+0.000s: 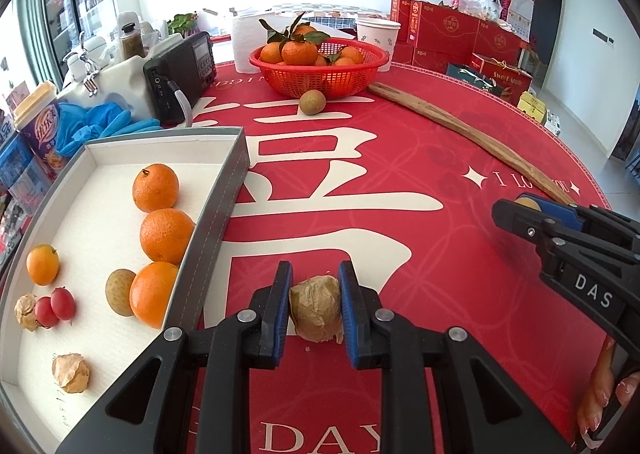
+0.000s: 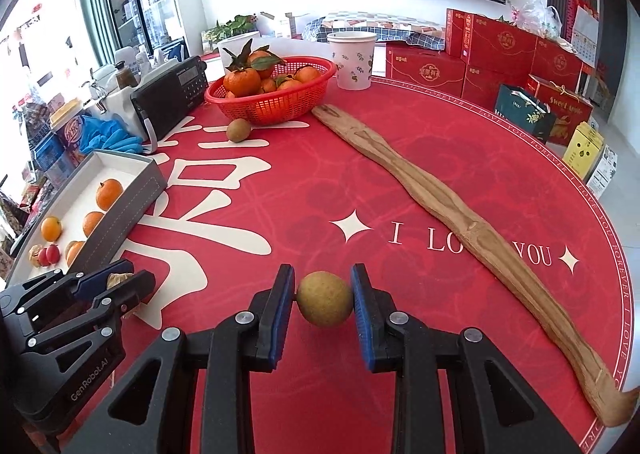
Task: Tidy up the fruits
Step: 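Carry the husk fruit and kiwi over the white tray with both tools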
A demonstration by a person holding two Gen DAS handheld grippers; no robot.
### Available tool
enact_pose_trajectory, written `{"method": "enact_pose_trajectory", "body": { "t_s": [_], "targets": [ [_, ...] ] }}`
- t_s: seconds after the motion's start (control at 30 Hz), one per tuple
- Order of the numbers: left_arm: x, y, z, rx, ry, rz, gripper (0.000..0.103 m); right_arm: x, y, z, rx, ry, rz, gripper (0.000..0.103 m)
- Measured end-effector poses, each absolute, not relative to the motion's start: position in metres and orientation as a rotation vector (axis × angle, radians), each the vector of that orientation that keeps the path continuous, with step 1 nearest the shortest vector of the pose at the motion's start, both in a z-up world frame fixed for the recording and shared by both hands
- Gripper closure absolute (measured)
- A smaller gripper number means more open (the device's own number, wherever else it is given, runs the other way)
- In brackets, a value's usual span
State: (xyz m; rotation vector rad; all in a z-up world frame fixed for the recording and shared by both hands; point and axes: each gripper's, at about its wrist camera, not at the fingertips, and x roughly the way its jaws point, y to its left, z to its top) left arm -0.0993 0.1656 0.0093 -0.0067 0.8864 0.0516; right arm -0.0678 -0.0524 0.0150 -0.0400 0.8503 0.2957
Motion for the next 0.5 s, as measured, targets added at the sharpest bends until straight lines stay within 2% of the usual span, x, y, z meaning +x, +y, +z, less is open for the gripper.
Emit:
{"method": "enact_pose_trajectory", "body": {
  "t_s": [0.5],
  "targets": [
    [-0.0994,0.1654,0.0098,-0.003,0.884,0.05,0.078,-0.067,-0.0518,0.0138,-0.041,0.857,0.296,0.073]
  ]
}}
